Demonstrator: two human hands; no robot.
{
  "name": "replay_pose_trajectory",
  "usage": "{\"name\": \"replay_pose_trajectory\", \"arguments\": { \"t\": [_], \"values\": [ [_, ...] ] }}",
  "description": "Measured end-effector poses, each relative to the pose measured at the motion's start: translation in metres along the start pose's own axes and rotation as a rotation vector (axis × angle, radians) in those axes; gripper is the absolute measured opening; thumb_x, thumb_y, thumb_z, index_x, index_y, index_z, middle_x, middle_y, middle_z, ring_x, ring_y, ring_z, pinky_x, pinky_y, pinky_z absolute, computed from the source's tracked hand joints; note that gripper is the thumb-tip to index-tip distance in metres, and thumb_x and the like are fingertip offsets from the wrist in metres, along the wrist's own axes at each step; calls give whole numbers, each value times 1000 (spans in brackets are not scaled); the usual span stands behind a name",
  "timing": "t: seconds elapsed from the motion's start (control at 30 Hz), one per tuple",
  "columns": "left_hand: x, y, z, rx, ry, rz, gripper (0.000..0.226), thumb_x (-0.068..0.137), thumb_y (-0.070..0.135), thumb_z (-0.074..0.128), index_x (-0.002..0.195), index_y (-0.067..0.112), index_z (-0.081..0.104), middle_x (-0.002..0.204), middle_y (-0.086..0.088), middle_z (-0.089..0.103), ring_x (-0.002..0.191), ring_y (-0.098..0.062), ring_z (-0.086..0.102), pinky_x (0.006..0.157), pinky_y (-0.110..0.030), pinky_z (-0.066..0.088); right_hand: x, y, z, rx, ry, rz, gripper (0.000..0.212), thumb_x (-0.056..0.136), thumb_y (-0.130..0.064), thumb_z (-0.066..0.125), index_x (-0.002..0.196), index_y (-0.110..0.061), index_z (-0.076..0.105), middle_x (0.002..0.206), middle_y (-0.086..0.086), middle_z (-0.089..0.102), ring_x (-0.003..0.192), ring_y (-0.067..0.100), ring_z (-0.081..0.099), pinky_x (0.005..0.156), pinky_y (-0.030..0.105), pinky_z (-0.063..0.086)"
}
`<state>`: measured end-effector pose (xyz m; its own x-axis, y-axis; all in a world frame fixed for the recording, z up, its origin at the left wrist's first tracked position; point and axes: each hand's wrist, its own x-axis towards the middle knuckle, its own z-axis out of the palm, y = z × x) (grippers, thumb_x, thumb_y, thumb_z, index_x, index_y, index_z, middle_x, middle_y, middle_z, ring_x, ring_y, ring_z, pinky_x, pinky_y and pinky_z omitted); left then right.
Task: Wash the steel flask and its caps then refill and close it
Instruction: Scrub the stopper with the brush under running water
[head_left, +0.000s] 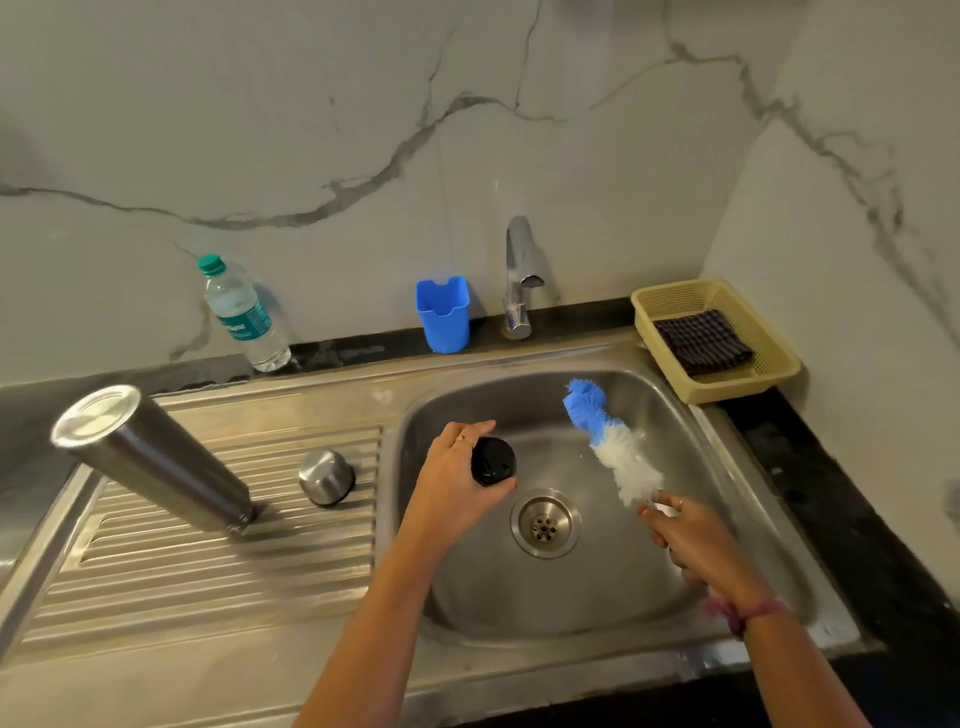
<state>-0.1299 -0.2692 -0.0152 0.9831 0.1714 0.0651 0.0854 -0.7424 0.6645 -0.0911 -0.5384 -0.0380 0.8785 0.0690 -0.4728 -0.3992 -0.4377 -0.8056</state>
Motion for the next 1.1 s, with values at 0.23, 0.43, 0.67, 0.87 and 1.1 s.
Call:
{"name": "replay_pose_trajectory", "arguments": {
  "t": [0.23, 0.43, 0.67, 0.87, 1.1],
  "values": [
    [65, 29, 4, 21, -141, -19, 95, 85, 37, 73, 158, 27, 14, 129, -2, 44, 114, -16, 49, 93, -22, 36, -3, -6, -14, 79, 68, -53, 15, 95, -26, 58, 109, -29, 56, 54, 0, 44, 36, 5, 31, 37, 20, 26],
    [135, 39, 5, 130, -265, -88, 104, 85, 35, 73, 157, 39, -2, 133, -14, 45, 108, -24, 52, 97, -35, 43, -8, -17, -12, 86, 124, -73, 19, 95, -28, 58, 110, -34, 48, 71, 11, 55, 49, 11, 39, 41, 20, 33],
    [184, 38, 20, 214, -380, -124, 107, 86, 37, 72, 156, 39, -9, 148, -20, 37, 130, -37, 46, 110, -45, 40, 2, -23, -11, 88, 133, -48, 16, 95, -28, 57, 108, -34, 50, 73, 12, 54, 49, 11, 36, 34, 14, 27],
    [200, 29, 24, 177, -385, -163, 109, 87, 38, 72, 154, 41, -14, 137, -21, 45, 116, -35, 55, 104, -43, 42, 13, -22, -8, 76, 115, -61, 16, 95, -26, 58, 106, -36, 52, 63, 8, 48, 42, 8, 33, 34, 17, 27],
    [201, 24, 34, 127, -402, -174, 120, 84, 32, 75, 148, 46, -26, 136, -22, 50, 110, -37, 58, 101, -44, 46, 21, -14, -3, 82, 95, -53, 19, 95, -25, 57, 108, -37, 53, 56, 2, 41, 40, 6, 30, 37, 20, 25]
  ]
}}
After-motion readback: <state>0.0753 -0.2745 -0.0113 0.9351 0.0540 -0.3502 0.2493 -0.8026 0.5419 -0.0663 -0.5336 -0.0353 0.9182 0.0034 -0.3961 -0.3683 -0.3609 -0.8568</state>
